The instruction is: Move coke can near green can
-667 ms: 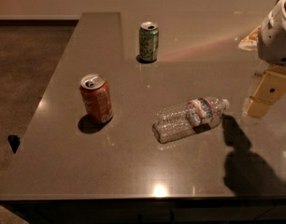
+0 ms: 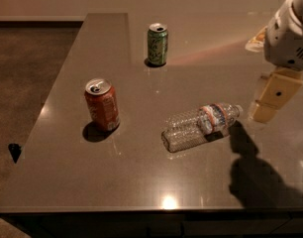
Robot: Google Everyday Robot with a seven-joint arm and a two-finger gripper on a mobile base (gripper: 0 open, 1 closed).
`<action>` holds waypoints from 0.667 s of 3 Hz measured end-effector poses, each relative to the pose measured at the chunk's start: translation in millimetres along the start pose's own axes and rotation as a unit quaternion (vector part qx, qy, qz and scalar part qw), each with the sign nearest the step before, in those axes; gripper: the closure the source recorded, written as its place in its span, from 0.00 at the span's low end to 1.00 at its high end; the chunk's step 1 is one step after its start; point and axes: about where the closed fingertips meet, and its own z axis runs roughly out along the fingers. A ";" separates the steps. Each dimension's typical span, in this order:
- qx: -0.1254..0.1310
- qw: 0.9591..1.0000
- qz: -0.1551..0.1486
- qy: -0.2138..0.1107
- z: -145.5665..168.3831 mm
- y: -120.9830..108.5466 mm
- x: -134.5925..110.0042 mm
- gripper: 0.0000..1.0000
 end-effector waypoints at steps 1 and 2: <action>-0.011 1.000 -0.013 -0.020 15.7 -1.2 -21.7 0.00; -0.036 0.998 -0.032 -0.044 40.2 -0.1 -53.1 0.00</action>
Offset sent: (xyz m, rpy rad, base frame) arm 0.0374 0.0959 -0.0485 0.1309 0.0846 0.1672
